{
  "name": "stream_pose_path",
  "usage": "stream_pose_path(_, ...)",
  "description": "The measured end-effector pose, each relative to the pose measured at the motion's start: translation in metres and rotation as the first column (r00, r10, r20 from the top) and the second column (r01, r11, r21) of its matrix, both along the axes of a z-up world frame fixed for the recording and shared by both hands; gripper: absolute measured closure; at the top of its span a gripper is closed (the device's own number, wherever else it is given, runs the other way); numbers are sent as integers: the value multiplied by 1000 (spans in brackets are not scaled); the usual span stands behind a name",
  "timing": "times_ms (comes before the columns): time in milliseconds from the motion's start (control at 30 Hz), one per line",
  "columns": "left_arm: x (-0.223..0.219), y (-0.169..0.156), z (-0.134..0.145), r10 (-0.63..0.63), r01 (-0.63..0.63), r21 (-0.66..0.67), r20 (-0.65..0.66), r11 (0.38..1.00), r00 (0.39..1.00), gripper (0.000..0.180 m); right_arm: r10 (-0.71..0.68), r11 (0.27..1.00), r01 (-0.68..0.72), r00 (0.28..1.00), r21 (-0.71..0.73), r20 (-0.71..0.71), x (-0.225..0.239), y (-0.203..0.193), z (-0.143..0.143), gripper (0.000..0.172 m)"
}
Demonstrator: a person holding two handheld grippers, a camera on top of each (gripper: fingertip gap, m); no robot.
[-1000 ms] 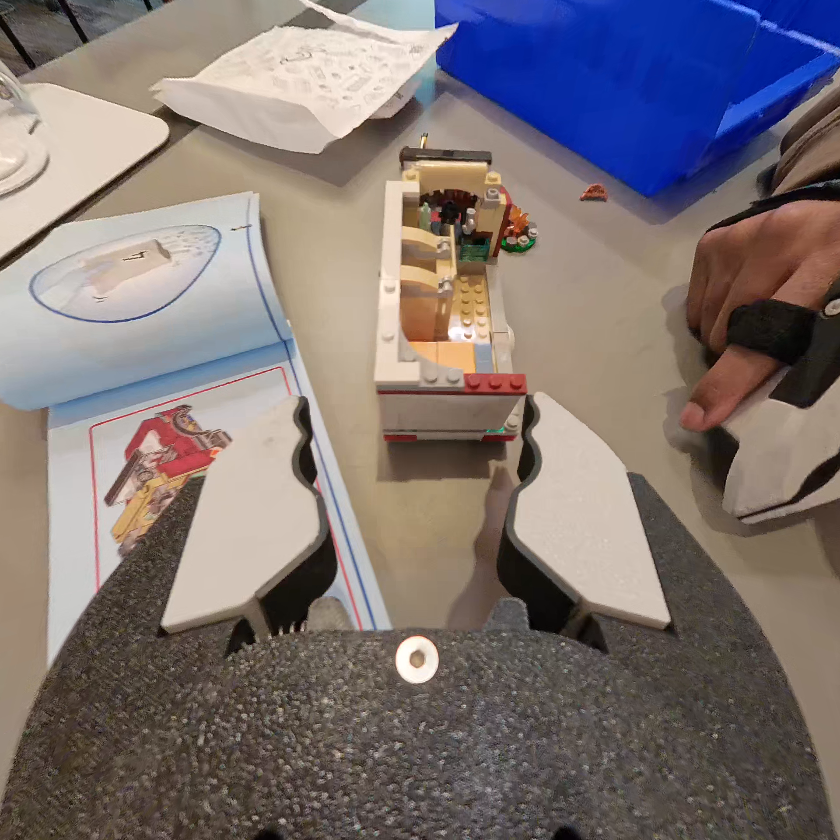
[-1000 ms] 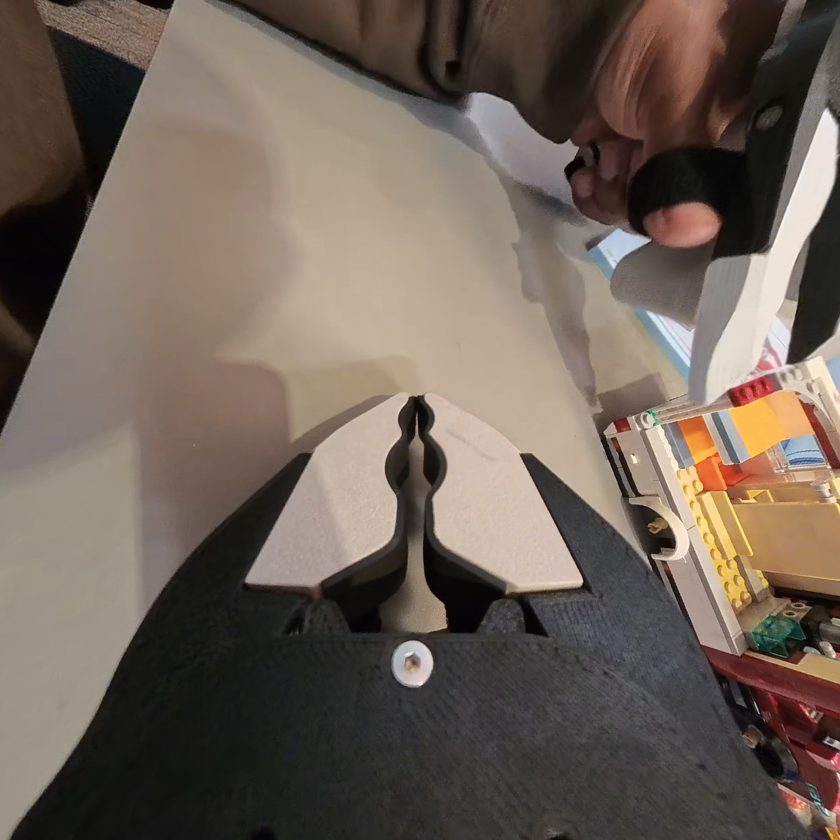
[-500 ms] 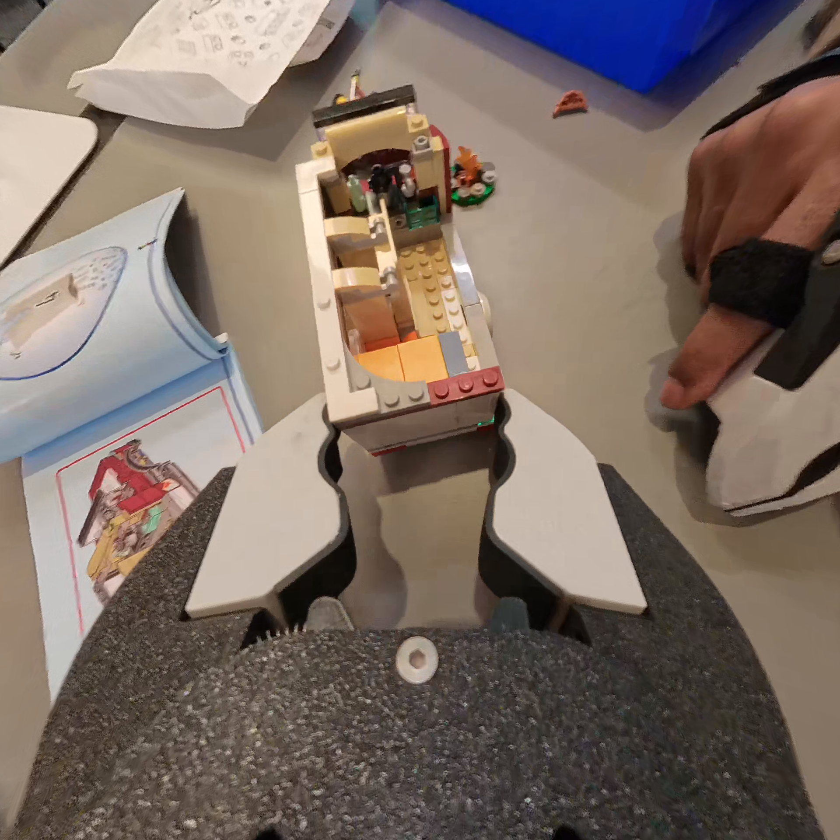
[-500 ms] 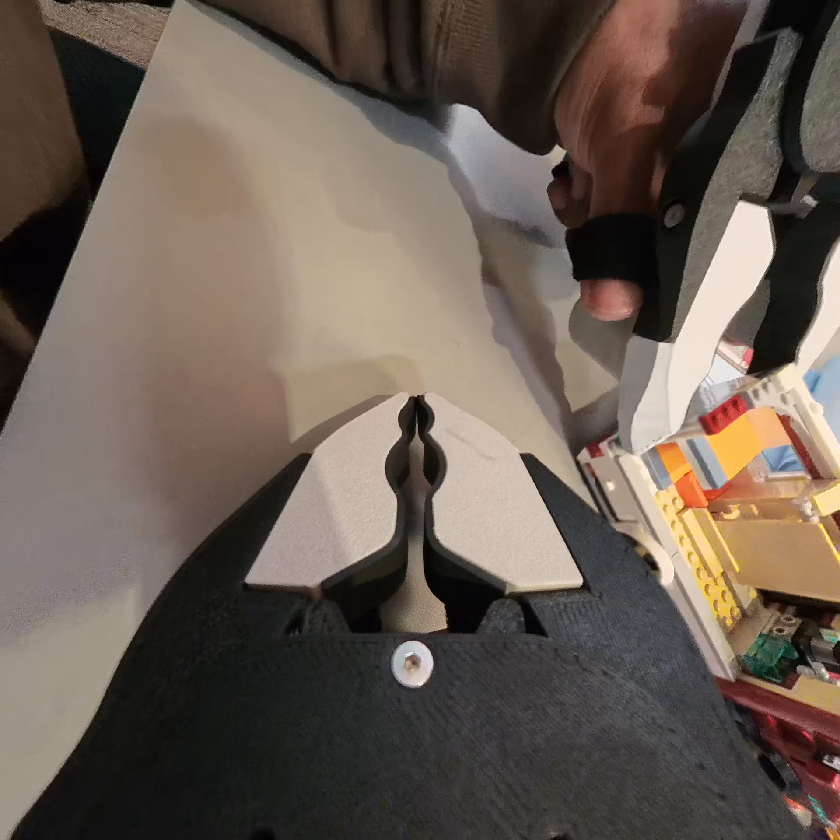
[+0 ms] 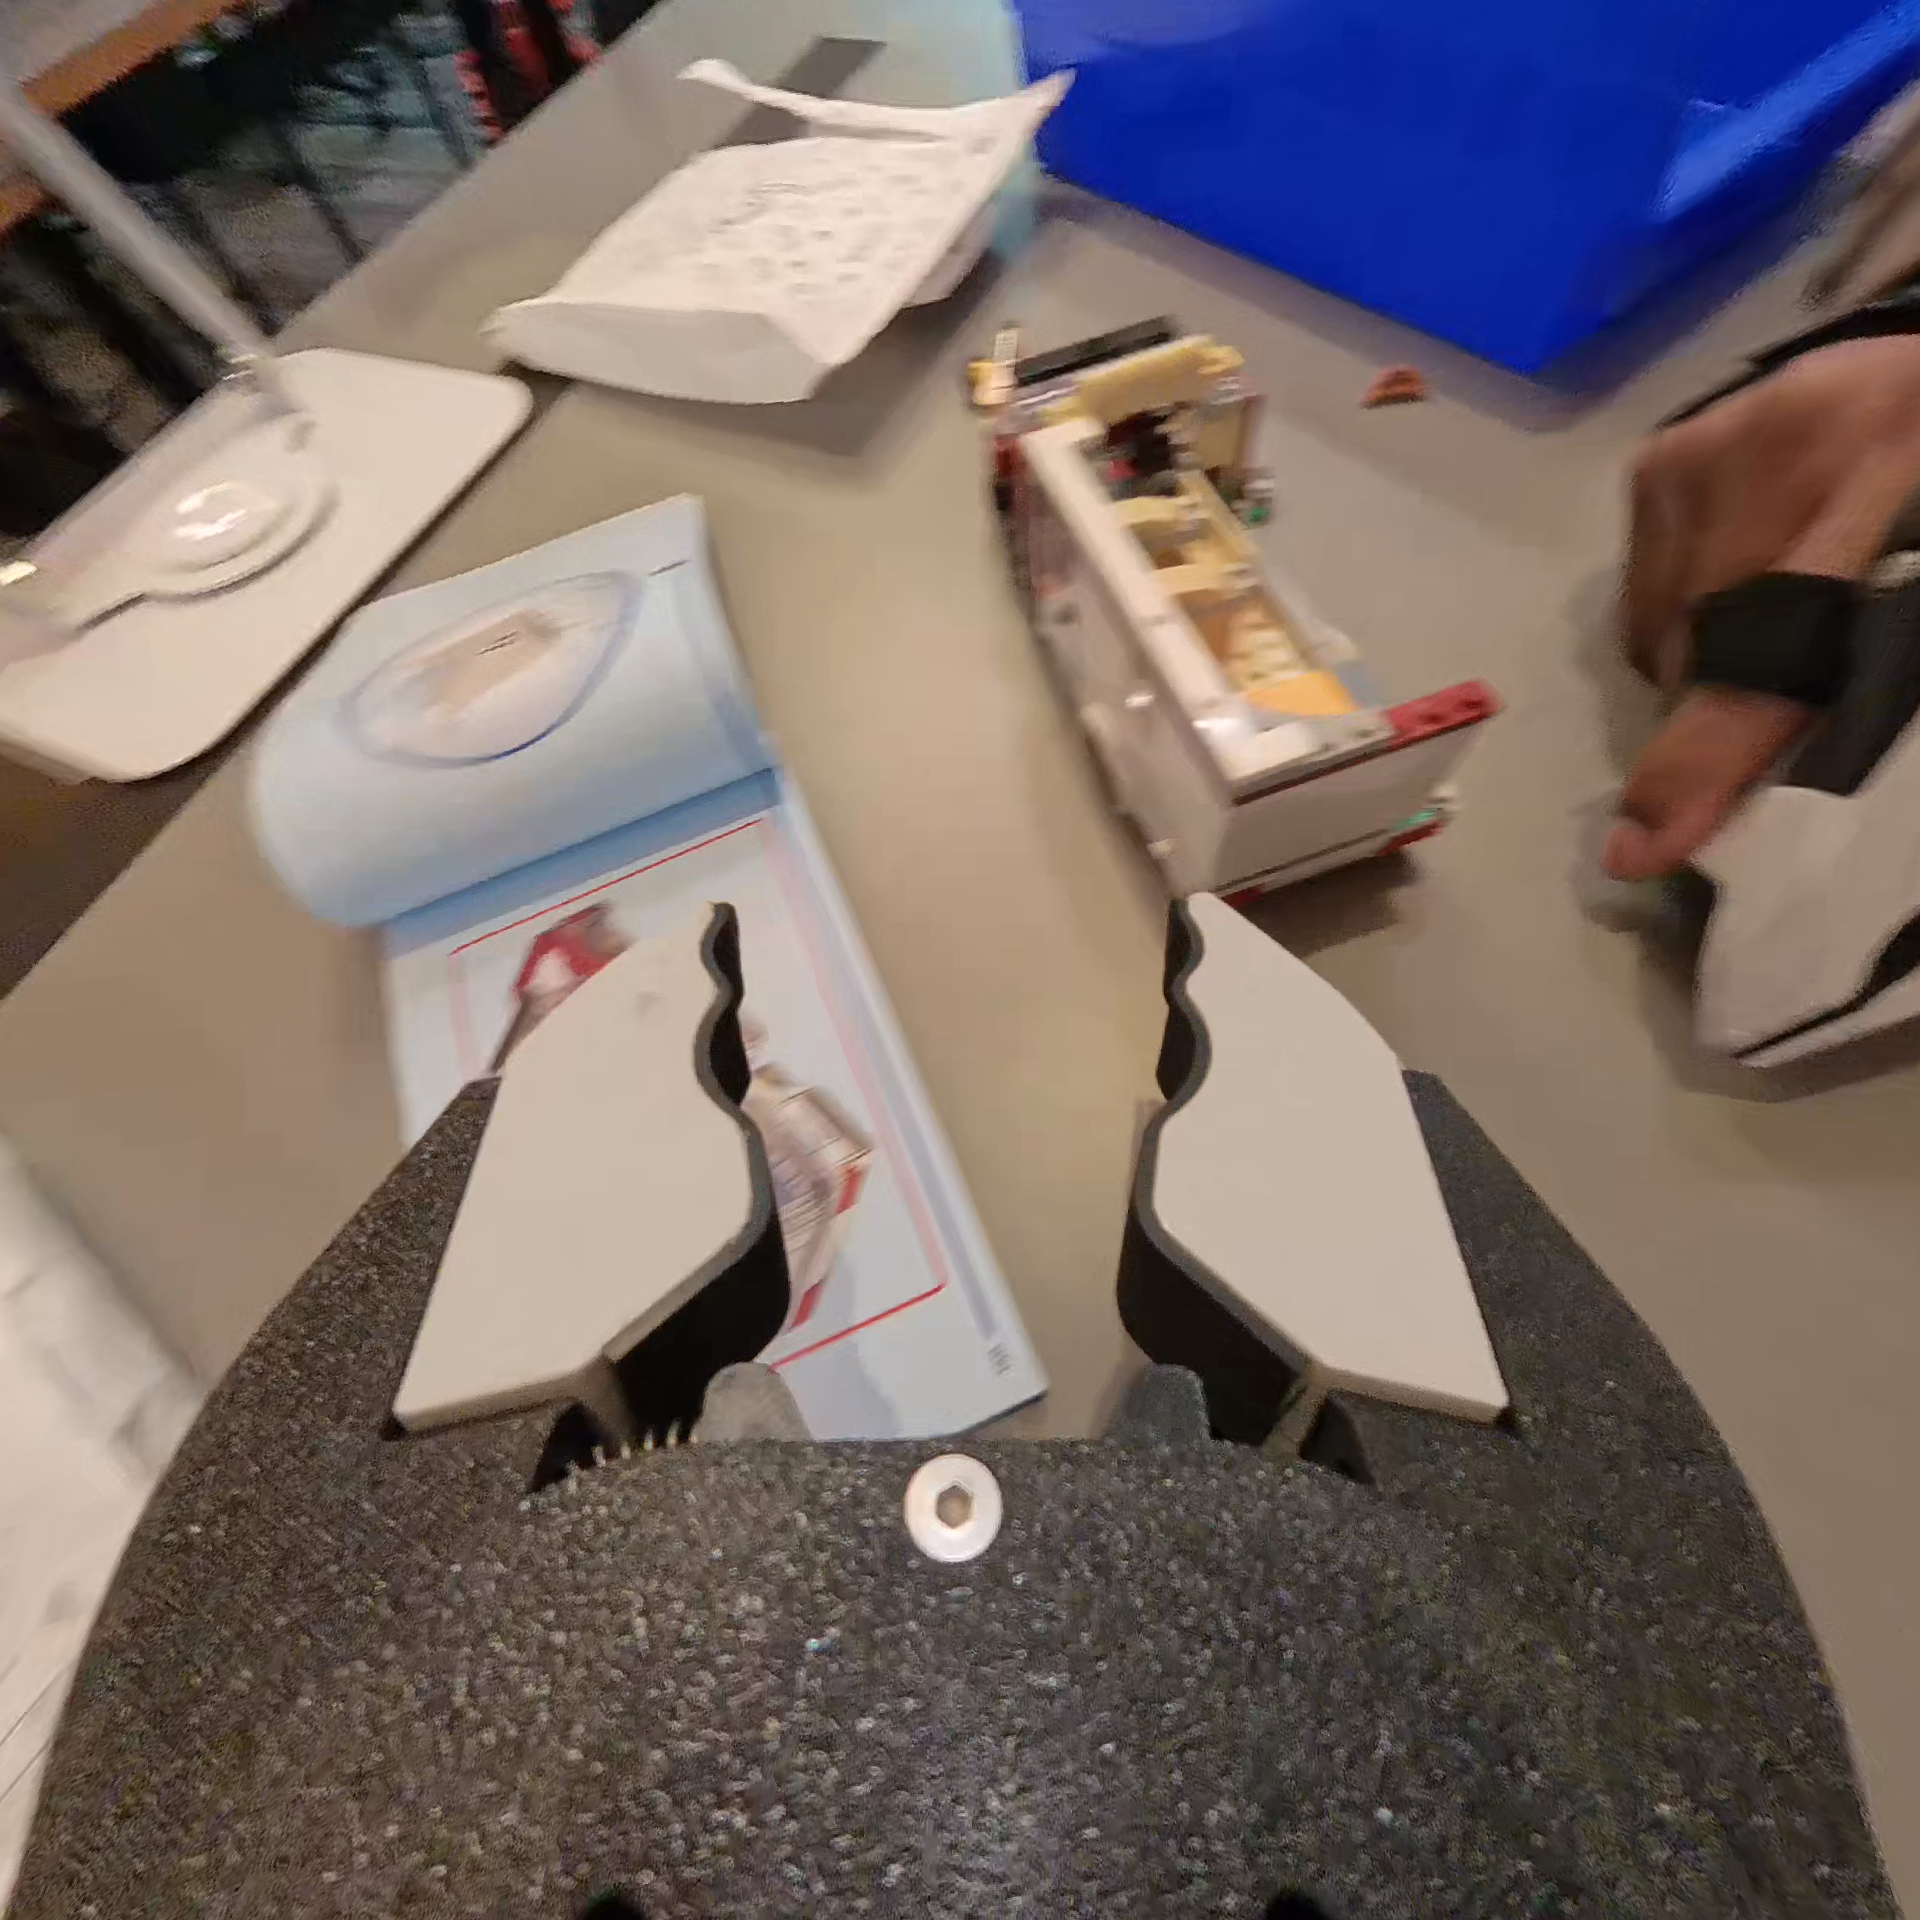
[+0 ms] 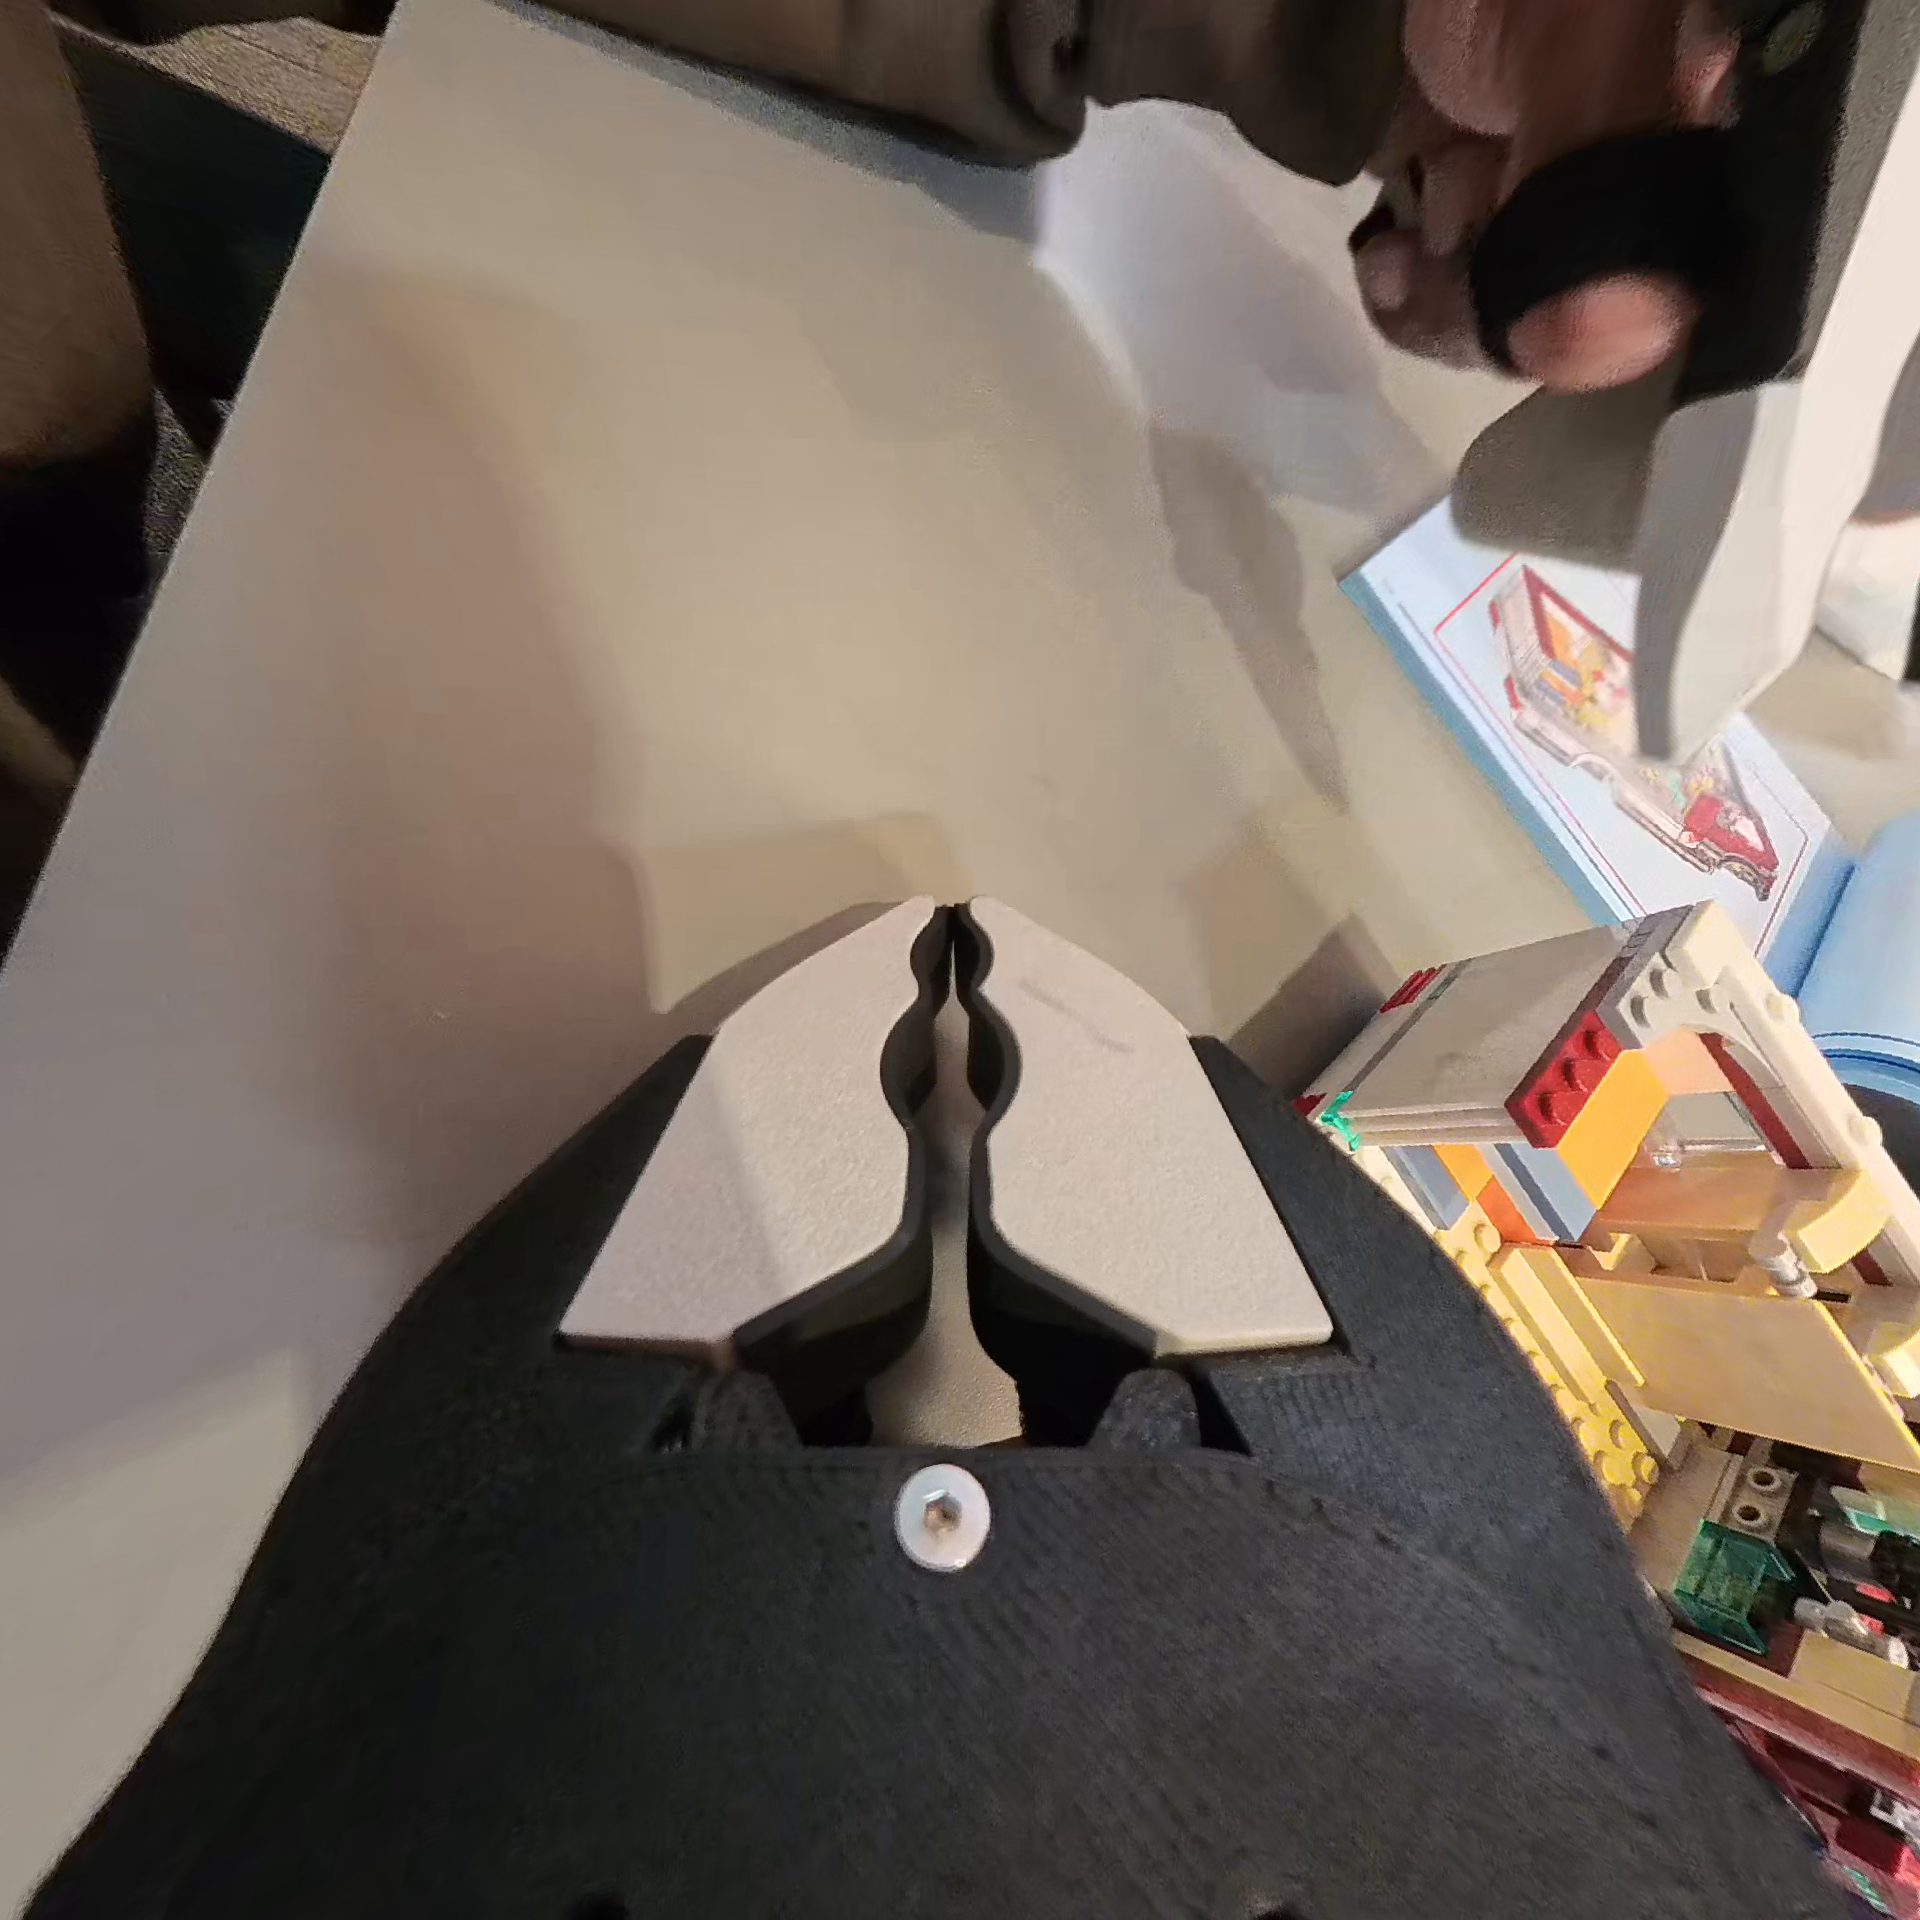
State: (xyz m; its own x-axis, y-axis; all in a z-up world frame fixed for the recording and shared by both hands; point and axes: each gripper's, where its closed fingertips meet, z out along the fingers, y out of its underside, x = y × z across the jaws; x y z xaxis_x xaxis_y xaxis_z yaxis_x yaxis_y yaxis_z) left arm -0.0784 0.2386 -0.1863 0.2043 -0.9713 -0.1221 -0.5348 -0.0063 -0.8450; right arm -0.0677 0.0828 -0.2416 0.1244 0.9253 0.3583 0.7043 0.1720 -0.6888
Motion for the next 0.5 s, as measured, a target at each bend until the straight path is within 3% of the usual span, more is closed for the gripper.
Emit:
stream_pose_path(267, -88, 72, -19, 314, -316, -55, -49, 947, 948, 96, 0, 1000, 0, 1000, -1, 0, 0, 0, 0, 172)
stream_pose_path(500, -113, 85, -31, 376, -383, -103, -84, 918, 923, 96, 0, 1000, 0, 1000, -2, 0, -1, 0, 0, 172)
